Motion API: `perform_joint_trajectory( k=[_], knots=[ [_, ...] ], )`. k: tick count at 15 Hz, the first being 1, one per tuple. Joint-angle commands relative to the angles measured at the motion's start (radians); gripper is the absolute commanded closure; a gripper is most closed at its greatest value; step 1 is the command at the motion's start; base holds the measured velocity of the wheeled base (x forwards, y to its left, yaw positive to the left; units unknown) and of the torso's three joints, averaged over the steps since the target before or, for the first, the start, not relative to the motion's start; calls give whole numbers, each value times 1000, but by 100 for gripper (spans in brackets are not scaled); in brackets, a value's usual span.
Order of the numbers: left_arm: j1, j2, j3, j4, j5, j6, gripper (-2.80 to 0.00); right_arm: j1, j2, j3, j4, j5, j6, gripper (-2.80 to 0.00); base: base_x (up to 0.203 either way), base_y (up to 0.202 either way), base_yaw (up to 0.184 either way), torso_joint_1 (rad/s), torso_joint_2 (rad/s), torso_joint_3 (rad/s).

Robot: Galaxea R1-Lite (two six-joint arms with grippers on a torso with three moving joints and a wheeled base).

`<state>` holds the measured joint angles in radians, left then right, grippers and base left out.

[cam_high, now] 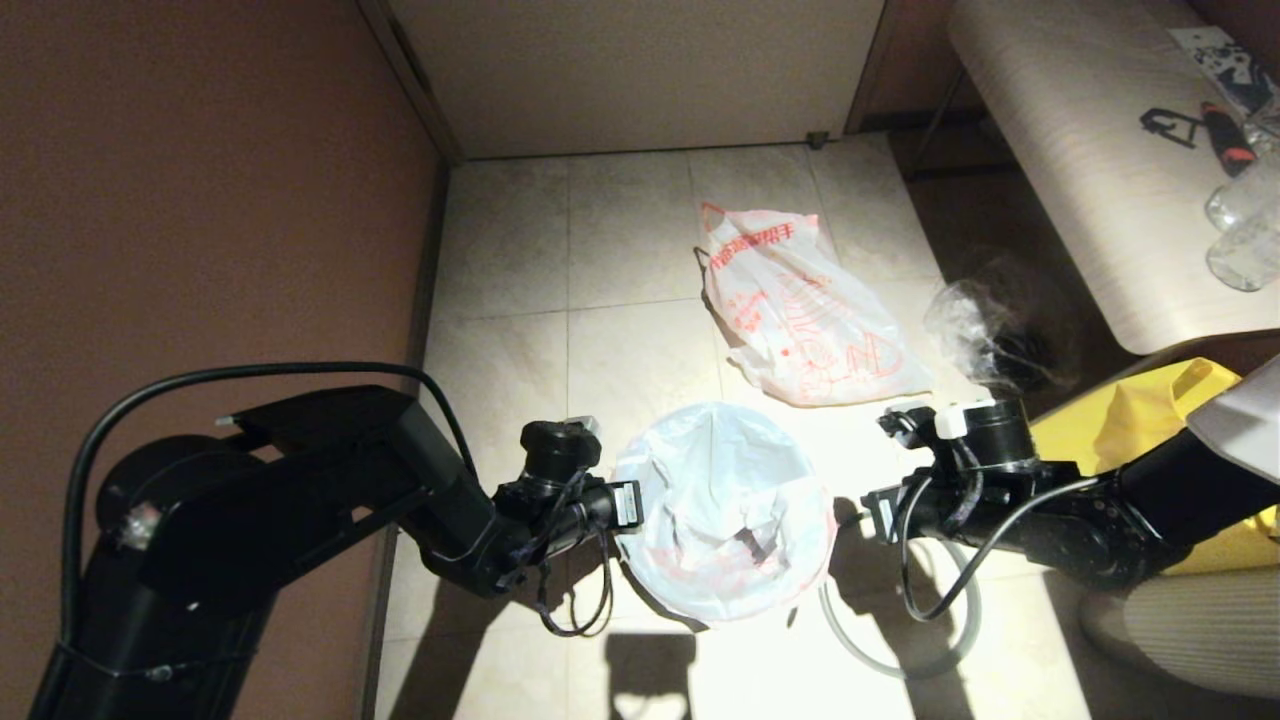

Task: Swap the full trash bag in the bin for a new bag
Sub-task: Put the new garbage bag on the trash can

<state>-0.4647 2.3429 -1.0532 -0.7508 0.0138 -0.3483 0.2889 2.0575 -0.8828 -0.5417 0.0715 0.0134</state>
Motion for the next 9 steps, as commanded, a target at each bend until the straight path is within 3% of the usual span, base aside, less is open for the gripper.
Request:
perform_joint_trajectory(
  k=[1,3,6,9],
  knots=[
    [-12,-30,35,-31,7,15,-280,0,-69,40,-3,-1,-1,0,0,0,0,0,0,0],
    [-27,-68,98,-88,30,97,-280,3,-80,50,-3,-6,-3,0,0,0,0,0,0,0],
    [-69,-189,223,-162,112,135,-280,1,-127,89,-4,-23,-3,0,0,0,0,0,0,0],
    [-159,-319,284,-140,213,185,-280,-14,-171,147,-7,-34,1,0,0,0,0,0,0,0]
  ],
)
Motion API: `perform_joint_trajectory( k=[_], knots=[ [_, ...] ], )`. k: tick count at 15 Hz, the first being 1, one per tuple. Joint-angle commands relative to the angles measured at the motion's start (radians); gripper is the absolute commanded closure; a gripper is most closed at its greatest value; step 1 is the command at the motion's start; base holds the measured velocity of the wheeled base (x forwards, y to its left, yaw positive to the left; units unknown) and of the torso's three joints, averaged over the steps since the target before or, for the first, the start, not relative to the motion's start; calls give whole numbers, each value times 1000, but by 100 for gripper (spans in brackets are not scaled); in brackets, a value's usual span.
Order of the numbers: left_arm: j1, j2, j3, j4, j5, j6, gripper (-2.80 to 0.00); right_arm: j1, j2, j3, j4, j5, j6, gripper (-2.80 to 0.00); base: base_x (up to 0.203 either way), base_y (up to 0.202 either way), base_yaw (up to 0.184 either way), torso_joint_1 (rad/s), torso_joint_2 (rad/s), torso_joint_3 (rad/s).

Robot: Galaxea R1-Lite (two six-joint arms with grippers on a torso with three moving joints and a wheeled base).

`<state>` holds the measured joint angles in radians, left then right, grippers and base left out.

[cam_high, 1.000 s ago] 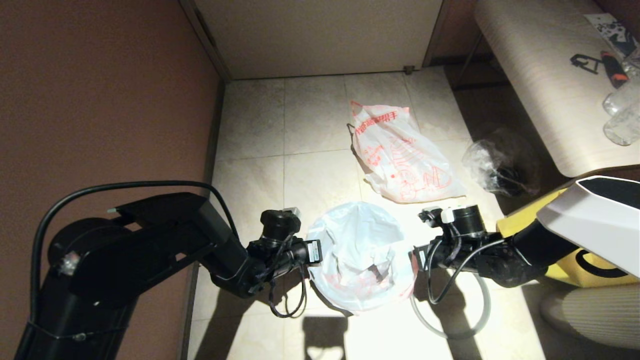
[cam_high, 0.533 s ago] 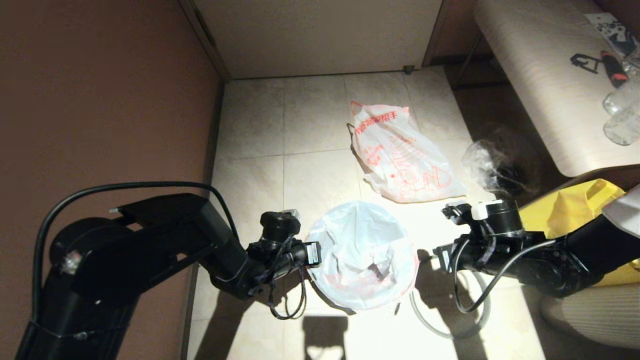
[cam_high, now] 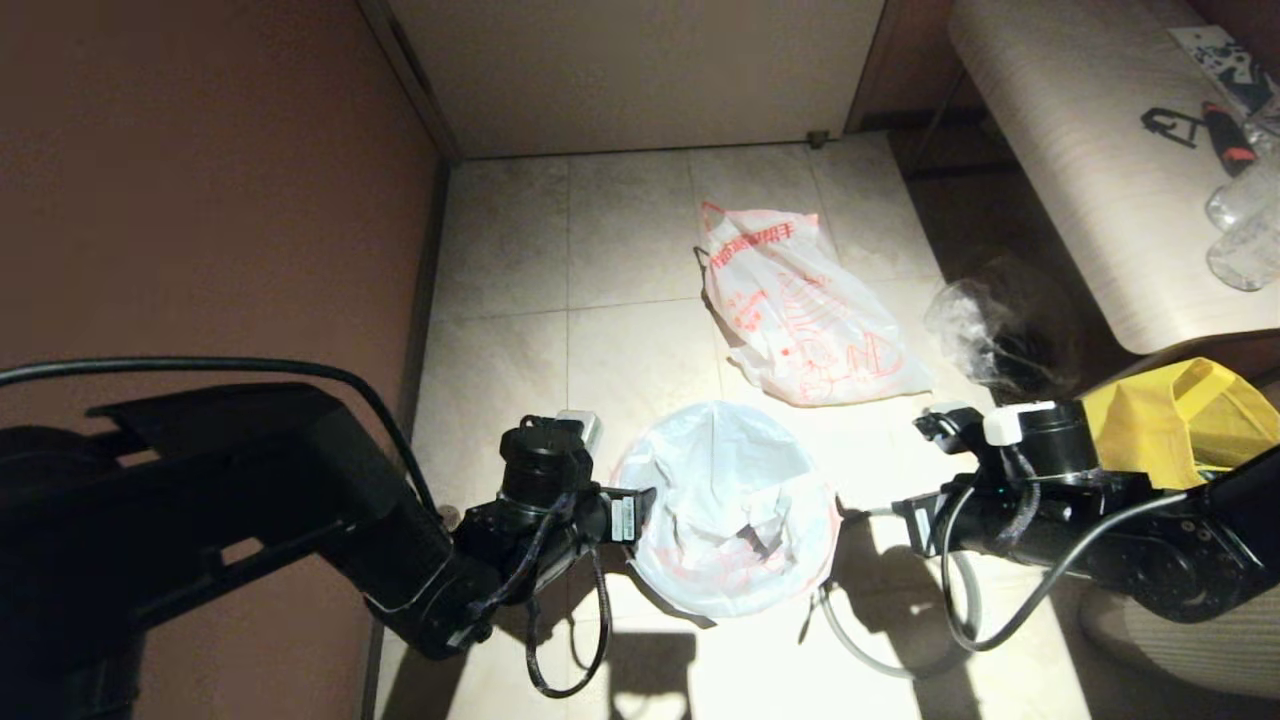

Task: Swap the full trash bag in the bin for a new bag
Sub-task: Put the new garbage bag on the trash can

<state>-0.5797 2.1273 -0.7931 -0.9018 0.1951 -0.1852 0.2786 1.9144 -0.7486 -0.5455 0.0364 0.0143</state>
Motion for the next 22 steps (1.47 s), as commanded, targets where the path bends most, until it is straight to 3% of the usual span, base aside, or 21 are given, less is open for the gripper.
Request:
perform_joint_trajectory(
  k=[1,3,6,9,13,15,18,20,22],
  knots=[
    [-77,-115,-4,62,51,54,0,-20,-41,29,-5,-2,4,0,0,0,0,0,0,0],
    [-112,-105,-107,201,68,71,0,-57,-50,39,-6,-2,11,0,0,0,0,0,0,0],
    [-146,5,-450,579,71,59,0,-141,-75,42,-8,3,25,0,0,0,0,0,0,0],
    [-161,210,-759,869,75,56,0,-178,-118,62,-68,5,61,0,0,0,0,0,0,0],
    [-152,492,-1054,1114,77,76,0,-179,-180,98,-149,7,184,0,0,0,0,0,0,0],
    [-134,596,-1146,1150,77,128,0,-179,-201,124,-200,31,229,0,0,0,0,0,0,0],
    [-99,695,-1166,1023,73,330,0,-178,-254,162,-248,62,244,0,0,0,0,0,0,0],
    [-79,731,-1174,974,64,398,0,-174,-303,172,-249,78,245,0,0,0,0,0,0,0],
    [-73,740,-1175,906,54,427,0,-173,-339,176,-248,91,245,0,0,0,0,0,0,0]
  ],
)
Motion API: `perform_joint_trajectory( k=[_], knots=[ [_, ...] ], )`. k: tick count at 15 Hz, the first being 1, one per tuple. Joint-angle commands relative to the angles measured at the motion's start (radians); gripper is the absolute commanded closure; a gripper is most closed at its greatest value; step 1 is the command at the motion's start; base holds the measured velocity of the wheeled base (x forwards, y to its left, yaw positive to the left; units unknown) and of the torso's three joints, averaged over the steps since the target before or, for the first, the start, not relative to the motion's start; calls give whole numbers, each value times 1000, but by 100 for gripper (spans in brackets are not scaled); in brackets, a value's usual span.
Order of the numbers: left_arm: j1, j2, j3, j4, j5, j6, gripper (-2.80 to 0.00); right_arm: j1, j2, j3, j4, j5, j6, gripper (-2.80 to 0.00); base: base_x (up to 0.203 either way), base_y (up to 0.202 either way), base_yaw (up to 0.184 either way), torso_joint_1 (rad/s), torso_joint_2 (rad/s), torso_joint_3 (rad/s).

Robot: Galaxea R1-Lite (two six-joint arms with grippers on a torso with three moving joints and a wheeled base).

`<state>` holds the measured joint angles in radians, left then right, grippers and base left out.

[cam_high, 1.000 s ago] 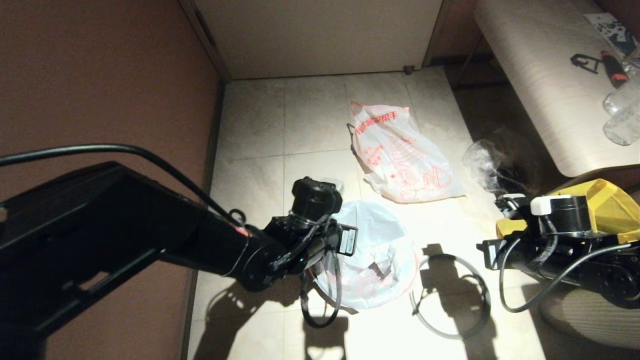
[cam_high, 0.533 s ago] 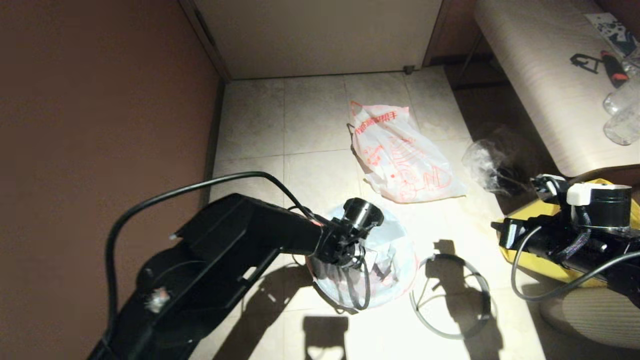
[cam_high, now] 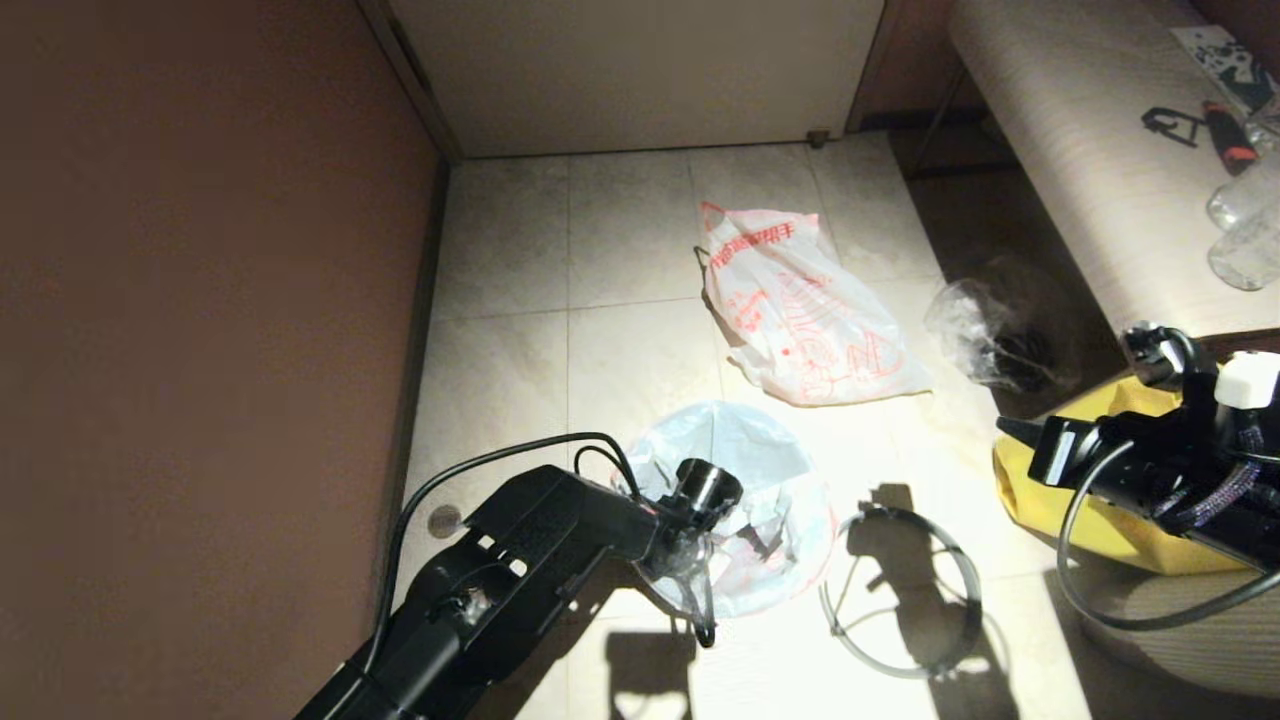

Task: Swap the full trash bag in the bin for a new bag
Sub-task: Put the new garbage bag on the trash can, then place the trash can ring on the trash can

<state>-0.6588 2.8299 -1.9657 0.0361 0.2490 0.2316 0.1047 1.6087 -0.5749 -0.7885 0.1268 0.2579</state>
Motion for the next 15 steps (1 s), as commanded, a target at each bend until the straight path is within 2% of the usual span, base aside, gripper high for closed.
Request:
perform_joint_trajectory(
  k=[1,4,6,7,9,10,12,14,15],
  knots=[
    [6,37,-2,-76,-2,13,0,1,-44,3,-3,2,1,0,0,0,0,0,0,0],
    [-15,-21,0,-123,3,4,0,24,-59,38,13,4,11,0,0,0,0,0,0,0],
    [-55,-83,11,-116,37,-37,0,28,-13,40,94,32,120,0,0,0,0,0,0,0],
    [-74,-125,26,-105,64,-74,0,29,-3,50,112,37,124,0,0,0,0,0,0,0],
    [-99,-261,80,-65,89,-145,0,28,-15,61,182,24,67,0,0,0,0,0,0,0],
    [-111,-354,126,-27,96,-178,0,18,-10,58,249,1,35,0,0,0,0,0,0,0],
    [-127,-563,253,57,115,-263,0,-15,38,63,292,-15,-23,0,0,0,0,0,0,0],
    [-110,-789,457,109,124,-362,0,-16,43,85,296,-16,-79,0,0,0,0,0,0,0],
    [-72,-897,603,112,110,-401,0,-13,47,91,296,-17,-103,0,0,0,0,0,0,0]
  ],
)
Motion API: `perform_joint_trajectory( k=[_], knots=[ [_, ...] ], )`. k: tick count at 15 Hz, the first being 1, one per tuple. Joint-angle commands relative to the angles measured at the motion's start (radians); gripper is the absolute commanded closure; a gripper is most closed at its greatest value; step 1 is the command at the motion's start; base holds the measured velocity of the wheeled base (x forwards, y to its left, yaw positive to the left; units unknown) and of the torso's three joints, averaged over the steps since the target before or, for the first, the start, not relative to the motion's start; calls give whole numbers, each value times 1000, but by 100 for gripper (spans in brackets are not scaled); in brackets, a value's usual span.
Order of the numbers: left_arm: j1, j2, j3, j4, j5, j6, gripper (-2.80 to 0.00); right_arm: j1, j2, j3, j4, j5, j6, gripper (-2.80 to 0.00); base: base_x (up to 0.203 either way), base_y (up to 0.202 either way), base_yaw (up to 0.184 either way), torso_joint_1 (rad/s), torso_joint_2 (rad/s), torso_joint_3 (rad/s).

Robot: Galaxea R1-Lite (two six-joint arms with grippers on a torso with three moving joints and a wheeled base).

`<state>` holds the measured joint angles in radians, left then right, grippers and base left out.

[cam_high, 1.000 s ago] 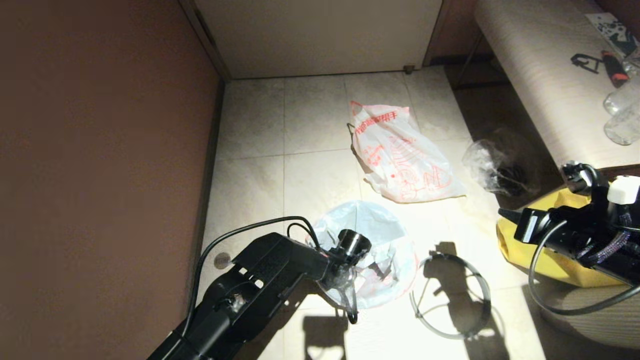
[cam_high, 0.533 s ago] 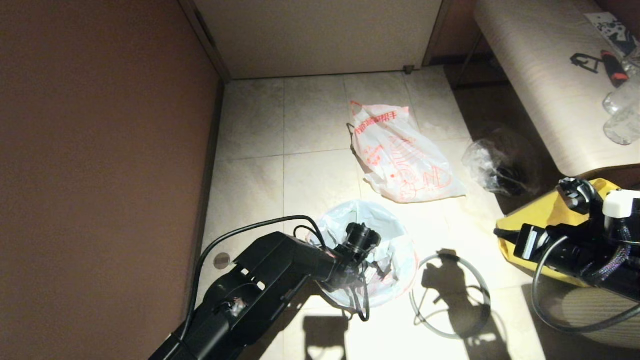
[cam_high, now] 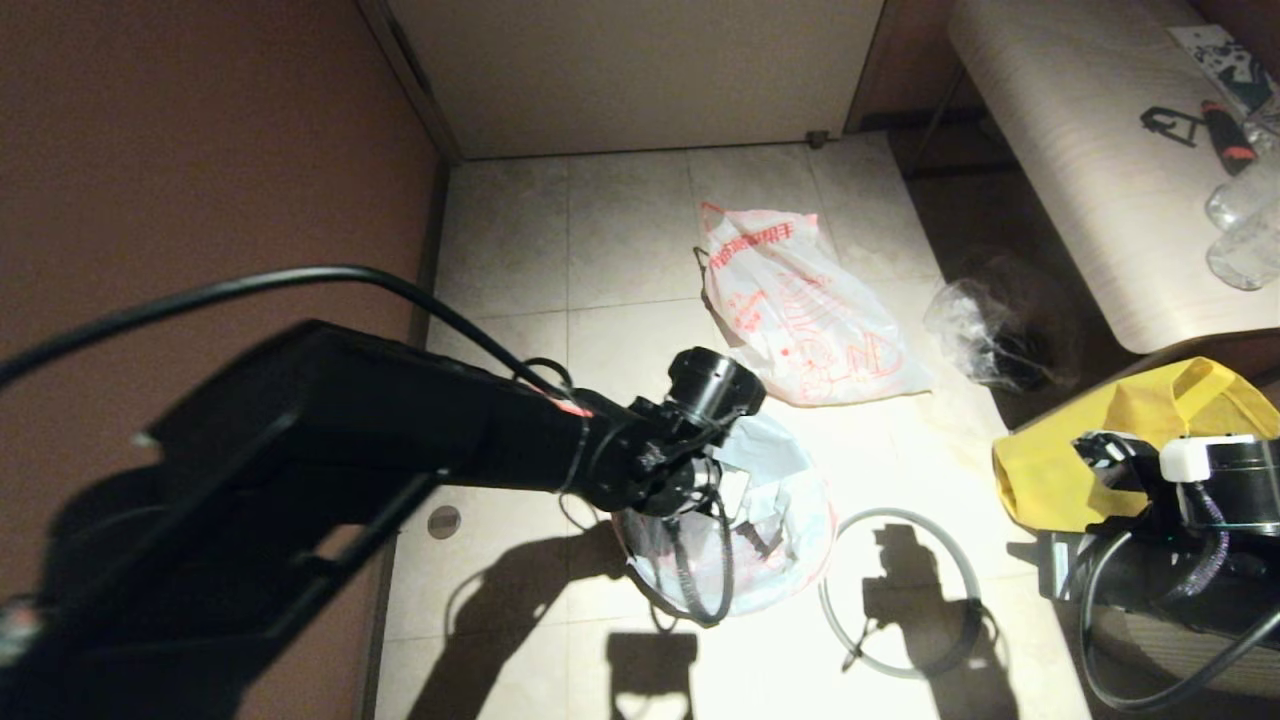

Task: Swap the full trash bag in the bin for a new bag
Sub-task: Place the trash can ring on the trash can

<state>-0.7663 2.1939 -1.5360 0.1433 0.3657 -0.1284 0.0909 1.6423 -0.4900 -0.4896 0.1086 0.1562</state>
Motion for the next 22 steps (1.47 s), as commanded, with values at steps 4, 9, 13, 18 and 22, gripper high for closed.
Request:
perform_joint_trajectory(
  k=[4,9,13,18,22],
  knots=[
    [310,-512,679,-245,-168,-112,0,-4,125,1,-21,-49,-14,0,0,0,0,0,0,0],
    [444,-268,792,-648,-231,-115,0,-19,418,-42,-211,-73,-181,0,0,0,0,0,0,0],
    [474,28,757,-889,-263,-111,0,-69,604,-63,-337,-110,-253,0,0,0,0,0,0,0],
    [495,149,679,-1018,-313,-83,0,-148,856,-328,-406,-107,-411,0,0,0,0,0,0,0],
    [496,145,672,-1018,-350,-89,0,-157,911,-672,-55,-109,-466,0,0,0,0,0,0,0]
  ],
)
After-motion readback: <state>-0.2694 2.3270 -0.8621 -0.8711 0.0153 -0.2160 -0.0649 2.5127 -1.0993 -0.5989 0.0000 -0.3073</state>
